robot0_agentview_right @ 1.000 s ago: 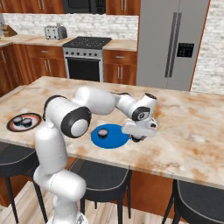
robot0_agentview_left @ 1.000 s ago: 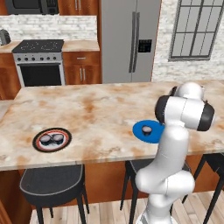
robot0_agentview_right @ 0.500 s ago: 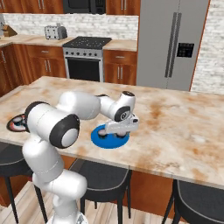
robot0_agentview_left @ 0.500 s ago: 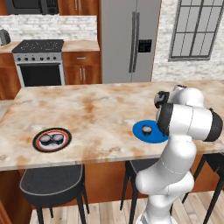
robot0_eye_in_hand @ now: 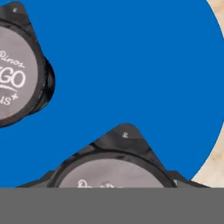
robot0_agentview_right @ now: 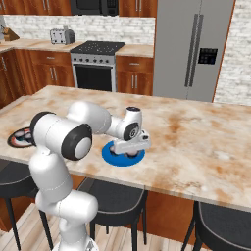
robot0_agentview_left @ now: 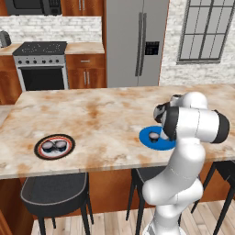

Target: Place two yogurt containers on each plate.

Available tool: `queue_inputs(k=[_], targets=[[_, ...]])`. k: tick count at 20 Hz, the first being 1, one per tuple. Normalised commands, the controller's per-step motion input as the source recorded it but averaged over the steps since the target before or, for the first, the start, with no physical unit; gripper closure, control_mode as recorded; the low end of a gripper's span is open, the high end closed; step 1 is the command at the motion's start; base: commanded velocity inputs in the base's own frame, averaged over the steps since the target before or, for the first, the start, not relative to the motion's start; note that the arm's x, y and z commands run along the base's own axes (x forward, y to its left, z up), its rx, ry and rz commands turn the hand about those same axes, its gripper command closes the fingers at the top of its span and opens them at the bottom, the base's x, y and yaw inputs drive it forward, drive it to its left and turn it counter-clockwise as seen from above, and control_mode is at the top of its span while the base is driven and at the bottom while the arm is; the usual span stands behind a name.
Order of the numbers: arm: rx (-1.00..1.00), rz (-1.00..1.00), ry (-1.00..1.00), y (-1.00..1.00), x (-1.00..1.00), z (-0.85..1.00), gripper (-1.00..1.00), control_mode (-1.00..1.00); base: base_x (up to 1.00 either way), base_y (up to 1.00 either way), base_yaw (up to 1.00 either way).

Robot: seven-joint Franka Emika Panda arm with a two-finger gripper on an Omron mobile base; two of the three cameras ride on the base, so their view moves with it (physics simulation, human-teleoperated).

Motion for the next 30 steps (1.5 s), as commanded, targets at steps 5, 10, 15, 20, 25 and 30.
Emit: queue_inputs(k=[5,10,15,20,25,30], targets=[[0.0,0.0,0.09,0.11,0.24,0.0,1.0,-1.0,0.0,0.0,0.0],[0.0,0.0,0.1,0.02,0.0,-0.09,1.0,-1.0,0.0,0.0,0.0],[0.0,0.0,0.0,0.0,0.0,-0.01,-1.0,-1.0,0.0,0.0,0.0],[0.0,0.0,0.0,0.0,0.0,0.0,-1.0,-1.0,0.0,0.0,0.0],[0.0,0.0,0.0,0.0,0.0,0.1,-1.0,-1.0,0.0,0.0,0.0],[0.0,0.0,-0.09,0.0,-0.2,0.51,-1.0,-1.0,0.0,0.0,0.0]])
